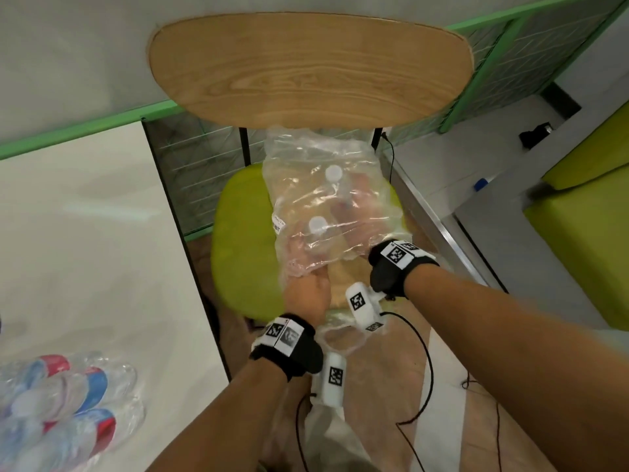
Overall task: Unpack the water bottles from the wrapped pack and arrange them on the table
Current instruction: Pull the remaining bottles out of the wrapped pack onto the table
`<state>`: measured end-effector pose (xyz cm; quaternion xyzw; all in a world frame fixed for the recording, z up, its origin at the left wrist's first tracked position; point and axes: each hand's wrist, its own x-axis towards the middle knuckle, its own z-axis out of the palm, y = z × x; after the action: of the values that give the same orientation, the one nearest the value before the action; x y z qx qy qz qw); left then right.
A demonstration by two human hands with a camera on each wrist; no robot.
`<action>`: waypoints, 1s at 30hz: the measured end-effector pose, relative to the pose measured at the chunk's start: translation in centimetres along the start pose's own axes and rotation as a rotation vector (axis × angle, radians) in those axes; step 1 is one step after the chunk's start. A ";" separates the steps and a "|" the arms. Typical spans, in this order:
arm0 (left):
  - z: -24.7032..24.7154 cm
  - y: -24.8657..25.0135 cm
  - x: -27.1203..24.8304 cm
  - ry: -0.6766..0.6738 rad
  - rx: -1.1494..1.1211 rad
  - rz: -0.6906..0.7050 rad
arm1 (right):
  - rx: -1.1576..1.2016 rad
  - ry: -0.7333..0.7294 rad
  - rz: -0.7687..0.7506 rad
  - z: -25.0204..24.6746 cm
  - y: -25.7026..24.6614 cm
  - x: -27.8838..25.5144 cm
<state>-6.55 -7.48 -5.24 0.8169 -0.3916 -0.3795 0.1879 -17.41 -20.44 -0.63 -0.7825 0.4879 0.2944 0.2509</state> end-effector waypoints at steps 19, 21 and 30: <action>-6.8 -4.8 -1.2 0.091 -0.090 0.466 | 0.454 0.697 -0.253 8.2 -5.0 -4.4; -6.2 -6.3 -2.5 0.067 -0.166 0.530 | 0.424 0.683 -0.247 7.7 -4.8 -4.2; -8.6 -11.9 -8.4 0.255 -0.376 0.429 | 0.588 0.607 -0.236 12.0 -7.7 -8.5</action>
<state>2.55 6.63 -2.97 0.7073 -0.4514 -0.2916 0.4593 -15.97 -3.98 -2.29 -0.7794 0.5096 -0.1310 0.3401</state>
